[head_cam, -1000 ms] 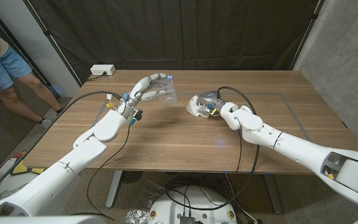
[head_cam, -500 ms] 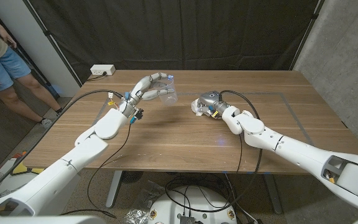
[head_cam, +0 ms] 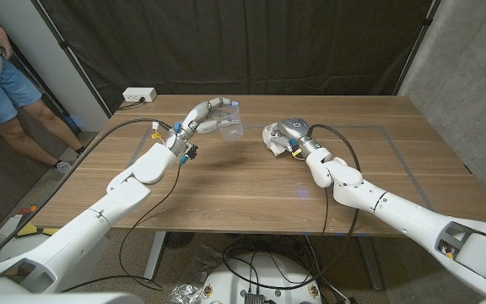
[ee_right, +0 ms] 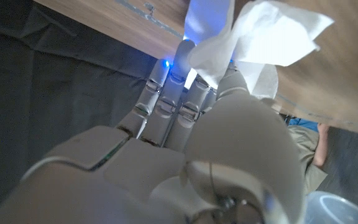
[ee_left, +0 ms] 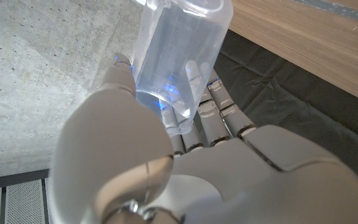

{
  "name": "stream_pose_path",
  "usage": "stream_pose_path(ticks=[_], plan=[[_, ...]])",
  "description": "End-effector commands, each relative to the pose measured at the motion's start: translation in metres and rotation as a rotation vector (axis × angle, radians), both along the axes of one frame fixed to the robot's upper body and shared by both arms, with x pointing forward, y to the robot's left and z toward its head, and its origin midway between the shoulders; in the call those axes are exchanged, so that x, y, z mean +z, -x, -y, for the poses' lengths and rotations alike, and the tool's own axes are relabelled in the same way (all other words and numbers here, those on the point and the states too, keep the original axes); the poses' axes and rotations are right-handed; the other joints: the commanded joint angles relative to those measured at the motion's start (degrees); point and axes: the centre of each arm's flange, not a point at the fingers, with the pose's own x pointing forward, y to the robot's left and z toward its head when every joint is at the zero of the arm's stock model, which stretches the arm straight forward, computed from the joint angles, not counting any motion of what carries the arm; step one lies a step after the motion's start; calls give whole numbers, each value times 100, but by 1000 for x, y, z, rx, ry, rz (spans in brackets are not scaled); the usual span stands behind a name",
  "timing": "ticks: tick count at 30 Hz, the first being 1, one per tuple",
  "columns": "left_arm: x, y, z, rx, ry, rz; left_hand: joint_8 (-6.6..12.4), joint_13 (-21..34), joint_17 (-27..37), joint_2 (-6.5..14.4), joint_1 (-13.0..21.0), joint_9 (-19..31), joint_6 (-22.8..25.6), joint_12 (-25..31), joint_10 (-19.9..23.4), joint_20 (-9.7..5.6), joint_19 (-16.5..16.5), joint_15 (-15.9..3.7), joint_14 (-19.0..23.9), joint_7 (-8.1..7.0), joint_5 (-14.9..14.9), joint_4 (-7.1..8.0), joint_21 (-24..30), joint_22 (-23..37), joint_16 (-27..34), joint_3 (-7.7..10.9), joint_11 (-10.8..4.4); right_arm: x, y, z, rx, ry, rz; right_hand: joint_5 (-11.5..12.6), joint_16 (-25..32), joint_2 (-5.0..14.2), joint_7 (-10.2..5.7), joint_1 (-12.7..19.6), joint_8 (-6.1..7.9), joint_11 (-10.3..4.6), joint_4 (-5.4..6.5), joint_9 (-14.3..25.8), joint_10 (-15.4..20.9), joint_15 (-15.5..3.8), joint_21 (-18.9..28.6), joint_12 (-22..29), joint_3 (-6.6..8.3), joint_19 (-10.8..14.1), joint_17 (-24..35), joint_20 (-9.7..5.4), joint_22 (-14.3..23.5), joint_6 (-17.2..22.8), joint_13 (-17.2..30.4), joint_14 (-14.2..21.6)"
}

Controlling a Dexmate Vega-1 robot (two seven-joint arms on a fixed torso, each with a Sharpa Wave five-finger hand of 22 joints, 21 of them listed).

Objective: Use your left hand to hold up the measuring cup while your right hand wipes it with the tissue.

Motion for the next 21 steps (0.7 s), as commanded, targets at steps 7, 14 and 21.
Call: stream_pose_path(ticks=[7,14,21], plan=[[9,-14,9,-12,-13,-13,64,25,32,111,117,12,27,7,132,-100,-41,-1061,468,7,-14,13,78,16,5,16,-103,10,9,26,102,-356,47,-57,31,49,29,27,103,-38,40,435,22,-506,200,119,-16,-42,148,-456,49,79,168,67],[12,-18,9,-13,1,-16,76,28,43,121,123,13,44,9,148,-103,-50,-1062,494,28,-13,12,99,13,14,25,-107,10,12,31,152,-463,44,-83,16,47,34,28,109,-52,63,492,-5,-504,293,155,-27,-84,225,-490,58,51,267,48],[12,-22,9,-3,15,-20,85,28,48,112,121,15,56,8,160,-100,-46,-1058,497,16,-16,10,120,11,10,25,-123,14,17,35,231,-576,24,-102,27,50,66,39,118,-92,80,534,-33,-505,393,189,-34,-95,319,-492,61,60,365,69]])
